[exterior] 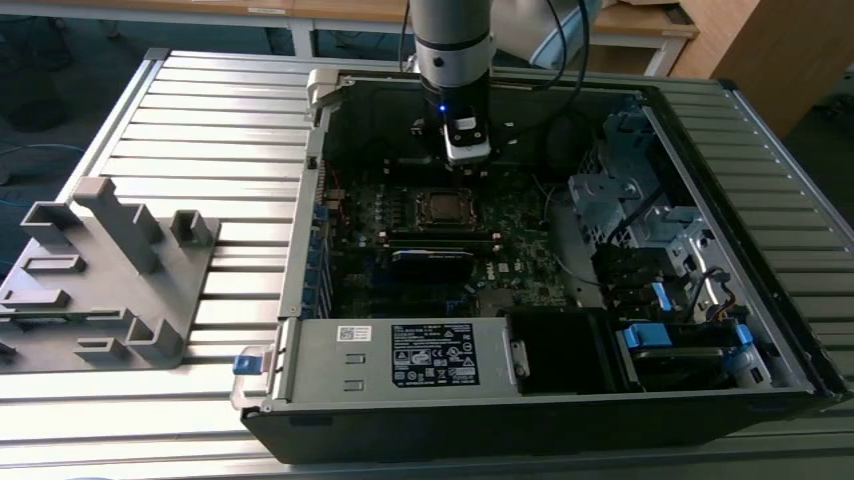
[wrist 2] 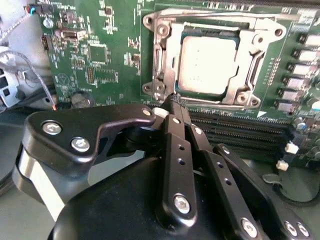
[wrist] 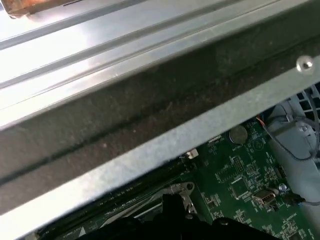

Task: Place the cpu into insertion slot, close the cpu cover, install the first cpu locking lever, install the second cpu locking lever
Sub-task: 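Install the first cpu locking lever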

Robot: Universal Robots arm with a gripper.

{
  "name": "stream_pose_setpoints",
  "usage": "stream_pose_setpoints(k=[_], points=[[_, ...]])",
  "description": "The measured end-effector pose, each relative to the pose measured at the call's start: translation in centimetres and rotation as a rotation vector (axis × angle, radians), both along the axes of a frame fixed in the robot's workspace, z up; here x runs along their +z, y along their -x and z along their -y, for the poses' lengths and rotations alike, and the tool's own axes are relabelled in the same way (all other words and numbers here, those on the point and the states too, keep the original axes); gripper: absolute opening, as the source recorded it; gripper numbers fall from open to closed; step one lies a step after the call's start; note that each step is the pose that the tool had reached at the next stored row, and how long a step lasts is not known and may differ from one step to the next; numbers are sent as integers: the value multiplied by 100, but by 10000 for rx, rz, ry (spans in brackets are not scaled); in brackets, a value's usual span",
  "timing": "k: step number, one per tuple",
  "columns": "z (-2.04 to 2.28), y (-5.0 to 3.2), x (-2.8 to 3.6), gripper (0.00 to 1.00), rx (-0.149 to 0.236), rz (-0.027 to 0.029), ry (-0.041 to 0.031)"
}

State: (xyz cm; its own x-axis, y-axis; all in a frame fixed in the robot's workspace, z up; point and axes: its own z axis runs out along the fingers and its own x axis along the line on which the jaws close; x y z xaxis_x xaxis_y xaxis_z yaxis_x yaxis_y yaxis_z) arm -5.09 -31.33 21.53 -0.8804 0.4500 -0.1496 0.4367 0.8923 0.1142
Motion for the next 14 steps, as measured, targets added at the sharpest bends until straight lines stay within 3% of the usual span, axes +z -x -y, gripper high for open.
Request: stream_pose_setpoints(k=[3, 4, 6, 12, 13, 14], points=[[0, 0, 0, 11, 1, -4, 5], [-1, 0, -2, 11, 6, -41, 3], [0, 0, -8, 11, 44, -249, 4], [0, 0, -23, 11, 163, -1000, 3], [0, 0, -23, 11, 172, -1065, 3], [0, 1, -22, 11, 171, -1069, 4]])
